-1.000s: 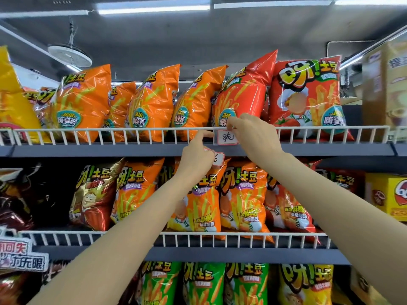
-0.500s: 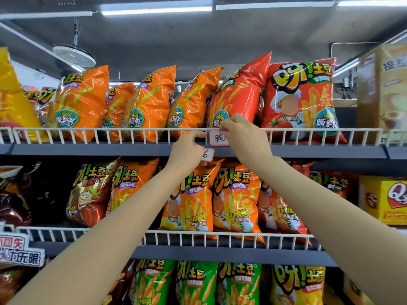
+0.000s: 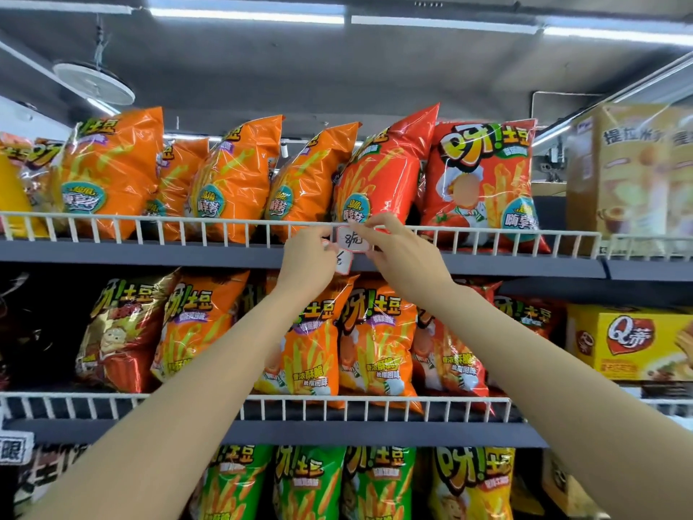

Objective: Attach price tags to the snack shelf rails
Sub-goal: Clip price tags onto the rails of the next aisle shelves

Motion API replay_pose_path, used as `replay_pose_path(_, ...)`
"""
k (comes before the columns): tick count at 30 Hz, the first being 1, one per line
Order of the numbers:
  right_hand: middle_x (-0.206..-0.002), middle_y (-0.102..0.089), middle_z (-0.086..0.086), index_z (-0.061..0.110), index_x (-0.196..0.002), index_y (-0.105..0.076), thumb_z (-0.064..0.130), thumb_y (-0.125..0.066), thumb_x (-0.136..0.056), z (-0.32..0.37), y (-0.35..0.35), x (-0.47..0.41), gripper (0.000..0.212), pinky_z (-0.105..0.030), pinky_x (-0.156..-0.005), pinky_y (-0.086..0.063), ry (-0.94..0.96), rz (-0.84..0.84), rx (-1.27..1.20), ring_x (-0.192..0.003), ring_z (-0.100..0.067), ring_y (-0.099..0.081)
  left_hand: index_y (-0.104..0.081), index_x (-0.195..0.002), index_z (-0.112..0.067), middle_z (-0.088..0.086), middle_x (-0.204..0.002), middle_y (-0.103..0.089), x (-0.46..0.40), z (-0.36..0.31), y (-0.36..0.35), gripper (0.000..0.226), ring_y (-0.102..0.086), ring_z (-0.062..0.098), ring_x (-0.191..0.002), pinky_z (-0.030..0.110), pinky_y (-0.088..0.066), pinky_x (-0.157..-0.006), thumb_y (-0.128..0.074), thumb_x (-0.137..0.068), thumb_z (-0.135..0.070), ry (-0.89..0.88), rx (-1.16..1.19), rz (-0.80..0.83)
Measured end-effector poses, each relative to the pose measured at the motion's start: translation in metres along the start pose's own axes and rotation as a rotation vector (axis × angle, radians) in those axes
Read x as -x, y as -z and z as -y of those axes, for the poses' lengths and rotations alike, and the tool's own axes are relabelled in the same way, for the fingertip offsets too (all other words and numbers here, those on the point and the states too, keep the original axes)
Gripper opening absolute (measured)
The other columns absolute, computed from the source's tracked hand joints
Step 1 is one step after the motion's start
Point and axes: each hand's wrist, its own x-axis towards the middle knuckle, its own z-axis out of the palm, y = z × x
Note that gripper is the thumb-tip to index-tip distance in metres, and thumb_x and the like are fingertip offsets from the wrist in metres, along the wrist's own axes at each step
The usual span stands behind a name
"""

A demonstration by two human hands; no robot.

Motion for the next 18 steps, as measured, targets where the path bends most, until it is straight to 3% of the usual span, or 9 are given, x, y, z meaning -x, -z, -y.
replay_pose_path(3, -0.128, -0.049, 0.000, 0.027, -0.142, -0.036, 0.020, -0.046, -0.097, -0.005, 0.008, 0.006, 0.047, -0.033, -0.071, -0.049, -0.128, 0.025, -0.335, -0.098, -0.018, -0.055, -0.058, -0.118, -0.007, 0.012, -0.117, -0.064, -0.004, -0.001, -0.011, 0.027, -0.061, 0.023, -0.105, 0.021, -0.043, -0.072, -0.048, -0.095, -0.015, 0.022, -0.005, -0.047)
replay_pose_path(6, -0.100, -0.061, 0.004, 0.024, -0.138, -0.044, 0.018, -0.046, -0.097, -0.016, 0.017, 0.015, 0.041, -0.026, -0.062, -0.052, -0.267, 0.042, -0.655, -0.070, -0.010, -0.057, -0.051, -0.117, -0.009, 0.011, -0.114, -0.064, 0.001, -0.001, -0.023, 0.024, -0.060, 0.025, -0.107, 0.029, -0.050, -0.077, -0.051, -0.094, -0.016, 0.096, 0.077, -0.110)
replay_pose_path(8, -0.097, -0.064, 0.002, 0.022, -0.134, -0.050, 0.018, -0.049, -0.096, -0.026, 0.024, 0.024, 0.038, -0.028, -0.062, -0.056, -0.291, 0.050, -0.706, -0.073, -0.014, -0.062, -0.046, -0.116, -0.012, 0.010, -0.108, -0.064, 0.009, -0.007, -0.032, 0.024, -0.061, 0.025, -0.102, 0.037, -0.052, -0.079, -0.053, -0.093, -0.016, 0.090, 0.131, -0.180)
replay_pose_path(10, -0.094, -0.065, -0.001, 0.023, -0.130, -0.054, 0.016, -0.050, -0.095, -0.037, 0.031, 0.033, 0.036, -0.033, -0.059, -0.059, -0.298, 0.043, -0.770, -0.073, -0.018, -0.063, -0.044, -0.117, -0.013, 0.005, -0.101, -0.062, 0.016, -0.023, -0.044, 0.027, -0.060, 0.021, -0.095, 0.031, -0.046, -0.074, -0.054, -0.092, -0.016, 0.040, 0.174, -0.211)
replay_pose_path(12, -0.089, -0.064, -0.003, 0.021, -0.127, -0.058, 0.015, -0.050, -0.094, -0.053, 0.037, 0.044, 0.034, -0.032, -0.056, -0.058, -0.313, 0.049, -0.787, -0.067, -0.018, -0.061, -0.049, -0.114, -0.011, 0.003, -0.100, -0.062, 0.023, -0.046, -0.061, 0.024, -0.058, 0.017, -0.093, 0.027, -0.042, -0.075, -0.055, -0.091, -0.016, -0.029, 0.223, -0.176)
replay_pose_path(14, -0.089, -0.063, -0.002, 0.017, -0.121, -0.062, 0.014, -0.050, -0.094, -0.074, 0.044, 0.057, 0.030, -0.034, -0.058, -0.058, -0.314, 0.040, -0.755, -0.075, -0.020, -0.063, -0.056, -0.108, -0.011, 0.007, -0.097, -0.065, 0.027, -0.070, -0.082, 0.018, -0.060, 0.018, -0.089, 0.028, -0.043, -0.074, -0.056, -0.090, -0.016, -0.078, 0.256, -0.137)
replay_pose_path(18, -0.082, -0.069, -0.007, 0.011, -0.097, -0.069, 0.009, -0.056, -0.089, -0.135, 0.063, 0.088, 0.016, -0.032, -0.058, -0.057, -0.335, -0.081, -0.794, -0.074, -0.017, -0.066, -0.063, -0.094, -0.009, 0.008, -0.093, -0.068, 0.038, -0.123, -0.133, 0.010, -0.063, 0.018, -0.083, 0.031, -0.049, -0.072, -0.057, -0.089, -0.015, -0.099, 0.282, -0.092)
